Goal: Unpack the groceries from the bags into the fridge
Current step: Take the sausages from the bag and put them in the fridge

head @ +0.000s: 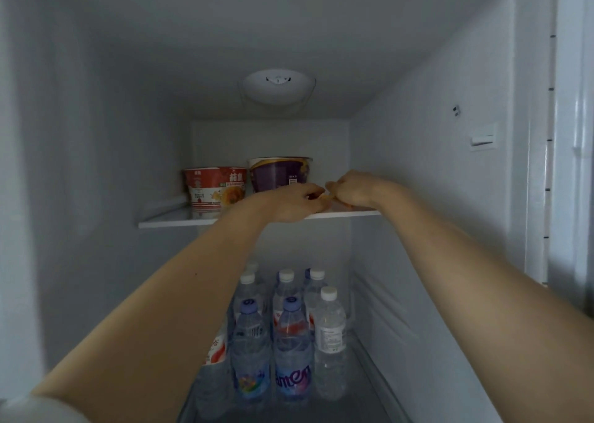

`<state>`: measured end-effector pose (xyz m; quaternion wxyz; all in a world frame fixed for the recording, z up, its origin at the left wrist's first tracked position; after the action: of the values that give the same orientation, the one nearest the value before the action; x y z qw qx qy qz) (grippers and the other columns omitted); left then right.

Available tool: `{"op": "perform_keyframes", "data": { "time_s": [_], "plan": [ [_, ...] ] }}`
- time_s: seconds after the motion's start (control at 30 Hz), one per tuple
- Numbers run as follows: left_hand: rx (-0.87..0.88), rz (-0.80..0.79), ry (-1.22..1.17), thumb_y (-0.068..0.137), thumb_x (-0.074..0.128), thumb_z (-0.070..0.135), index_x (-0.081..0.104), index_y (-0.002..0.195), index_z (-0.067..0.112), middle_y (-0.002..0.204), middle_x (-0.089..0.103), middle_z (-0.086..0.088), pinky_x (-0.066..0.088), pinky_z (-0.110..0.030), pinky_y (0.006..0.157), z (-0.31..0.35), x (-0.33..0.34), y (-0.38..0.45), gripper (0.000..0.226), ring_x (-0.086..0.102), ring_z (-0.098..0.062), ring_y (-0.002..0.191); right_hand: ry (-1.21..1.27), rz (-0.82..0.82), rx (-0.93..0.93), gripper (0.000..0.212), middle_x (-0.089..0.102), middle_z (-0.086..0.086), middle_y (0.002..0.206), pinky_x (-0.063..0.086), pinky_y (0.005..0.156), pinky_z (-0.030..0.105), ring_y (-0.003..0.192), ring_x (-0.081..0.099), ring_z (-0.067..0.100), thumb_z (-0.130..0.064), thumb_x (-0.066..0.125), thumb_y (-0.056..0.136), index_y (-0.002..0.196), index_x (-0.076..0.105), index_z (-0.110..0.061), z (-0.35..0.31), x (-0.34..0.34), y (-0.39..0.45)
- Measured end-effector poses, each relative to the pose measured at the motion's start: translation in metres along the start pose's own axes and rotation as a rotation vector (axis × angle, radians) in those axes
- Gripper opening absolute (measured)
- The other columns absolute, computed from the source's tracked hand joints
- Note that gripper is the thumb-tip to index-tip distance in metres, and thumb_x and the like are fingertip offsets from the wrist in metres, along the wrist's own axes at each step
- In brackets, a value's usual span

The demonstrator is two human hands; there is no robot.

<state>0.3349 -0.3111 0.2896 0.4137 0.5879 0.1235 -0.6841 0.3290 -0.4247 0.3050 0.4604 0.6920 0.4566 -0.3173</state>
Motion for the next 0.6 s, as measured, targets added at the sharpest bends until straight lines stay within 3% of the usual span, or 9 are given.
{"op": "perform_keyframes", "data": {
  "time_s": [0.1, 0.17, 0.23, 0.3, 0.33, 0.4, 0.47, 0.53, 0.6],
  "plan": [
    [-0.008, 0.213, -0.252, 0.097, 0.054, 0.034, 0.051, 0.137, 0.013, 0.135, 0.054, -0.001, 0.037, -0.021, 0.1, -0.008, -0.022, -0.004, 0.046, 0.051, -0.014, 0.121, 0.101, 0.178, -0.048, 0.043, 0.057, 0.01, 0.081, 0.035, 0.065, 0.028, 0.083, 0.055, 0.027, -0.037, 0.033, 0.101, 0.083, 0.057, -0.006, -0.006, -0.021, -0.006],
    [0.022, 0.43, -0.342, 0.097, 0.055, 0.021, 0.062, 0.122, 0.008, 0.117, 0.063, -0.001, 0.041, -0.015, 0.083, -0.011, -0.041, -0.018, 0.029, 0.058, -0.013, 0.104, 0.147, 0.298, -0.082, 0.042, 0.054, 0.014, 0.078, 0.033, 0.069, 0.028, 0.084, 0.054, 0.028, -0.03, 0.034, 0.101, 0.071, 0.052, -0.006, -0.01, -0.04, -0.02],
    [0.039, 0.544, -0.388, 0.097, 0.054, 0.013, 0.065, 0.115, 0.005, 0.104, 0.062, 0.001, 0.039, -0.007, 0.067, -0.008, -0.053, -0.035, 0.023, 0.056, -0.011, 0.096, 0.198, 0.345, -0.097, 0.041, 0.06, 0.02, 0.082, 0.038, 0.07, 0.029, 0.089, 0.059, 0.033, -0.025, 0.039, 0.1, 0.078, 0.059, 0.003, -0.011, -0.052, -0.036],
    [0.04, 0.56, -0.449, 0.095, 0.056, 0.011, 0.065, 0.113, 0.006, 0.102, 0.063, -0.001, 0.042, -0.005, 0.066, -0.006, -0.057, -0.049, 0.021, 0.059, -0.013, 0.094, 0.222, 0.371, -0.096, 0.036, 0.065, 0.024, 0.096, 0.044, 0.078, 0.033, 0.096, 0.061, 0.033, -0.021, 0.044, 0.097, 0.096, 0.064, 0.009, -0.013, -0.061, -0.054],
    [0.04, 0.558, -0.469, 0.095, 0.057, 0.01, 0.065, 0.112, 0.007, 0.101, 0.065, -0.003, 0.045, -0.008, 0.07, -0.005, -0.059, -0.056, 0.02, 0.061, -0.014, 0.094, 0.218, 0.383, -0.094, 0.033, 0.066, 0.024, 0.096, 0.045, 0.078, 0.033, 0.095, 0.062, 0.031, -0.019, 0.046, 0.094, 0.095, 0.064, 0.009, -0.014, -0.063, -0.062],
    [0.041, 0.56, -0.436, 0.094, 0.057, 0.01, 0.065, 0.112, 0.01, 0.099, 0.066, -0.003, 0.045, -0.009, 0.07, -0.003, -0.061, -0.074, 0.02, 0.062, -0.013, 0.091, 0.214, 0.399, -0.083, 0.028, 0.067, 0.02, 0.098, 0.043, 0.076, 0.03, 0.098, 0.062, 0.028, -0.017, 0.049, 0.092, 0.096, 0.065, 0.005, -0.018, -0.062, -0.08],
    [0.054, 0.583, -0.351, 0.094, 0.055, 0.01, 0.065, 0.113, 0.012, 0.097, 0.064, 0.0, 0.042, -0.007, 0.065, 0.003, -0.061, -0.096, 0.022, 0.061, -0.012, 0.09, 0.227, 0.422, -0.074, 0.03, 0.065, 0.016, 0.115, 0.041, 0.085, 0.026, 0.11, 0.059, 0.028, -0.017, 0.05, 0.092, 0.112, 0.065, -0.002, -0.022, -0.06, -0.098],
    [0.098, 0.584, -0.217, 0.093, 0.055, 0.013, 0.063, 0.113, 0.015, 0.097, 0.064, 0.002, 0.045, -0.016, 0.069, 0.013, -0.055, -0.128, 0.022, 0.06, -0.013, 0.09, 0.21, 0.471, -0.068, 0.034, 0.061, 0.013, 0.125, 0.039, 0.095, 0.027, 0.118, 0.055, 0.028, -0.017, 0.051, 0.092, 0.124, 0.059, -0.006, -0.031, -0.054, -0.126],
    [0.167, 0.534, -0.133, 0.092, 0.055, 0.014, 0.061, 0.114, 0.014, 0.097, 0.065, 0.0, 0.049, -0.028, 0.075, 0.021, -0.038, -0.157, 0.023, 0.06, -0.017, 0.089, 0.159, 0.499, -0.076, 0.036, 0.062, 0.013, 0.124, 0.04, 0.096, 0.028, 0.116, 0.056, 0.028, -0.015, 0.052, 0.093, 0.127, 0.056, -0.006, -0.042, -0.043, -0.158]
  ]
}}
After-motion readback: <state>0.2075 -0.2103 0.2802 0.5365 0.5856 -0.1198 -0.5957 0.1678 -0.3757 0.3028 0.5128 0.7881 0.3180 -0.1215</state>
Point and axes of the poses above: each hand's wrist, its own y-axis towards the middle knuckle, its own x-axis out of the palm, z = x × y, the point moved 9 cm from there along y, towards the middle knuckle
